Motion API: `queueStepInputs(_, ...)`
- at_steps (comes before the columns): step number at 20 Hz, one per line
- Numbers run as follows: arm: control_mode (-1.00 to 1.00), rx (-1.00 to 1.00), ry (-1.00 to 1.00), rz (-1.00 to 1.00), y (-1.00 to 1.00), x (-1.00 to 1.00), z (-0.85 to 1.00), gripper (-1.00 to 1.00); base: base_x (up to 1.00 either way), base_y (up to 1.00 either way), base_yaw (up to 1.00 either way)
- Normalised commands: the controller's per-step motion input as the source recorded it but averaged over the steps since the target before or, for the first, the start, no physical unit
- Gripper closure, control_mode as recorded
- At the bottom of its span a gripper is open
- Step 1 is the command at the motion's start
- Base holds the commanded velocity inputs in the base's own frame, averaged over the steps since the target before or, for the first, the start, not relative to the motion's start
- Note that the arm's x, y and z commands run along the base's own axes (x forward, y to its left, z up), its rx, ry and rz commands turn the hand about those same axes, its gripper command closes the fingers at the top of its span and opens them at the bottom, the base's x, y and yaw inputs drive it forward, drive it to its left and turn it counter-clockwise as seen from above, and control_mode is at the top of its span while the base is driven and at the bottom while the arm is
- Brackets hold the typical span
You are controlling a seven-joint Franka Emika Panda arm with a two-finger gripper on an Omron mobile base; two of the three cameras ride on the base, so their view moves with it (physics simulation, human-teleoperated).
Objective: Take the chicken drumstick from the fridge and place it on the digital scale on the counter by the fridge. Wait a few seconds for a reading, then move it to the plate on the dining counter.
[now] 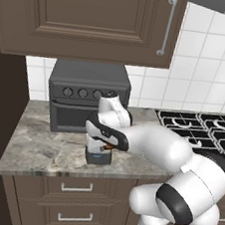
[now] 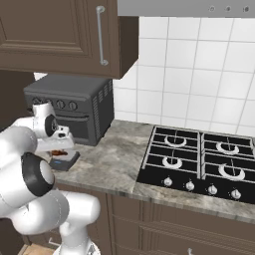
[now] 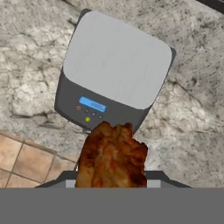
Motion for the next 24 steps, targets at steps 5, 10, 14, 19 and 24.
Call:
queueStepInputs(5, -1.0, 0.0, 0.0, 0.0, 0.05, 0.28, -0.23, 1.0, 0.0, 0.0, 0.0)
queueStepInputs(10, -1.0, 0.0, 0.0, 0.0, 0.06, 0.27, -0.19, 1.0, 0.0, 0.0, 0.0)
queueStepInputs(14, -1.0, 0.0, 0.0, 0.0, 0.09, 0.26, -0.19, 1.0, 0.0, 0.0, 0.0)
queueStepInputs(19, -1.0, 0.0, 0.0, 0.0, 0.08, 0.22, -0.17, 1.0, 0.0, 0.0, 0.0)
queueStepInputs(24, -1.0, 0.0, 0.0, 0.0, 0.06, 0.3, -0.22, 1.0, 0.0, 0.0, 0.0)
